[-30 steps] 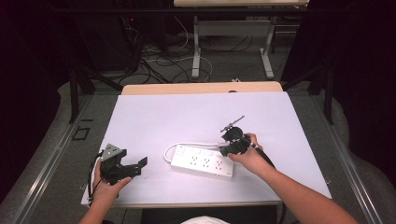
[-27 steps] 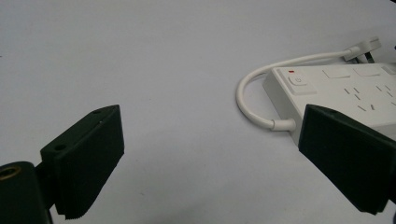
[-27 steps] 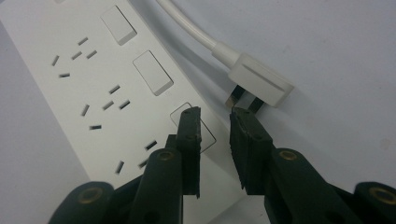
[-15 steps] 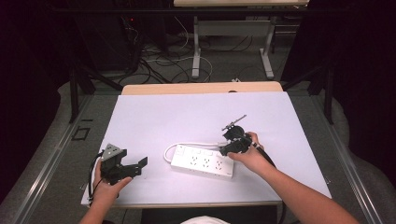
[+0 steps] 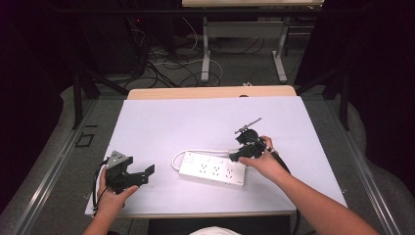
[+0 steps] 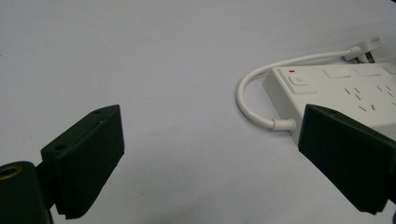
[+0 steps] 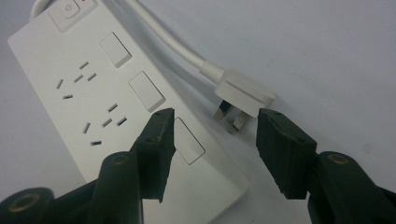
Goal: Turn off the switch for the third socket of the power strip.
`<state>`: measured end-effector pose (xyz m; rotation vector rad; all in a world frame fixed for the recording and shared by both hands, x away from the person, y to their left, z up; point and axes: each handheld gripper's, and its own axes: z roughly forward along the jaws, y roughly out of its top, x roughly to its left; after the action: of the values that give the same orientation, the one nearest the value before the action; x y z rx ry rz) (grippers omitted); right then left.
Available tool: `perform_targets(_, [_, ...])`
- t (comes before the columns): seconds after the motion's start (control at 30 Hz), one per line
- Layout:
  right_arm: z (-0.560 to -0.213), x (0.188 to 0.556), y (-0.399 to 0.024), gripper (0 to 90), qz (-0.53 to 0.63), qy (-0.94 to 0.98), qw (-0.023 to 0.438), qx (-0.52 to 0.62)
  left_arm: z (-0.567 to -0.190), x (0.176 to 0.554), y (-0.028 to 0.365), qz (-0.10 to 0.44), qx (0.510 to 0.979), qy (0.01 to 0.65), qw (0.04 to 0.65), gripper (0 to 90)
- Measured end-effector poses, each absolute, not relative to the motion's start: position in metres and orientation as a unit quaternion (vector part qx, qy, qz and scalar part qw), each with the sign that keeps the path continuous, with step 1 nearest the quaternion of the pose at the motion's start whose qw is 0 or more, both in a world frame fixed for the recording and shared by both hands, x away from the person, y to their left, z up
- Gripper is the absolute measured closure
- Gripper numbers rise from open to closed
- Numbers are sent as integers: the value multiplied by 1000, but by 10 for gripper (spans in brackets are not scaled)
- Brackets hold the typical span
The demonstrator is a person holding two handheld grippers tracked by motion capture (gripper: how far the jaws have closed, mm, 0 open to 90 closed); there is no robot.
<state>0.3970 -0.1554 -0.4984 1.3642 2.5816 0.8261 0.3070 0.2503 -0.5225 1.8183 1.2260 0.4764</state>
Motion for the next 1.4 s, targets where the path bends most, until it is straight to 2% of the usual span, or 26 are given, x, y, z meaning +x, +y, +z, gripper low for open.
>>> perform_targets(0.27, [-492, 399, -159, 382, 276, 850, 64, 444, -523, 307, 251, 192, 730, 492, 434, 69])
perform_targets(0.67, [-483, 401, -169, 347, 289, 842, 76, 448, -523, 307, 250, 192, 730, 492, 433, 69])
perform_targets(0.97, [-482, 404, -175, 164, 300, 832, 82, 458, -523, 307, 251, 192, 730, 492, 433, 69])
perform_targets(1.13, [-480, 403, -178, 137, 305, 828, 99, 460, -523, 307, 251, 192, 731, 492, 433, 69])
perform_targets(1.3, [-478, 404, -182, 13, 316, 825, 101, 457, -522, 307, 251, 190, 733, 491, 431, 69])
perform_targets(1.4, [-476, 403, -185, 0, 315, 825, 109, 456, -522, 307, 251, 190, 733, 491, 431, 69])
